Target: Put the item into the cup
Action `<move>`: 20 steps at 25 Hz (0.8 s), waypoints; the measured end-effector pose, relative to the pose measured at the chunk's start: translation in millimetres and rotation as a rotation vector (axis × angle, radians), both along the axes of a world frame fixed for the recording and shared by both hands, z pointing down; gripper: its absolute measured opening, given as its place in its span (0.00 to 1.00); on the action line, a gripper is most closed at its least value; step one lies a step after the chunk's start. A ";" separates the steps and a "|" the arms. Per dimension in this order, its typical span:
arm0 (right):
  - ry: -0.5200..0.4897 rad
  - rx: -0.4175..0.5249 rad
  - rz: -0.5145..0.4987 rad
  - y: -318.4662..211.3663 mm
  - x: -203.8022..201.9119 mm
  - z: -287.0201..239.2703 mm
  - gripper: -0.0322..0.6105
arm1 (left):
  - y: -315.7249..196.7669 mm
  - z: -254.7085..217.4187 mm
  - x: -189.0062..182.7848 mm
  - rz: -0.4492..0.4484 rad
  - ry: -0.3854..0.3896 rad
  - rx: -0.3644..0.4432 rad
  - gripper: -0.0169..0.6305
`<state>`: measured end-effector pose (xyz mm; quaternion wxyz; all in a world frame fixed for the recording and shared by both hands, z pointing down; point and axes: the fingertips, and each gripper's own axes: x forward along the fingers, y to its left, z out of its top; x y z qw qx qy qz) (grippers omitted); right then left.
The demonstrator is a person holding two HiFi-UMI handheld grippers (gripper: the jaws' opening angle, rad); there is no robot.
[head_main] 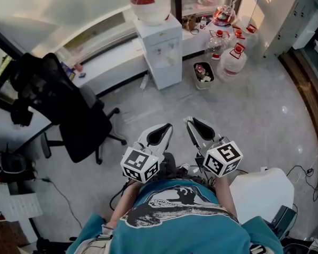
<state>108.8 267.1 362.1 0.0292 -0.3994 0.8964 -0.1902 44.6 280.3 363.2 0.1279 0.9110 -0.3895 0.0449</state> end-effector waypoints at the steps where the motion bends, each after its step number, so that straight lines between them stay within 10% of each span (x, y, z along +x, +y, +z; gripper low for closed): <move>1: -0.003 -0.002 -0.003 1.0 -0.1 1.1 0.13 | 1.8 0.5 -0.4 -0.003 -0.001 -0.003 0.07; 20: -0.005 -0.050 -0.017 -57.7 -13.1 14.2 0.13 | -62.2 9.2 -17.3 -0.025 -0.003 -0.047 0.08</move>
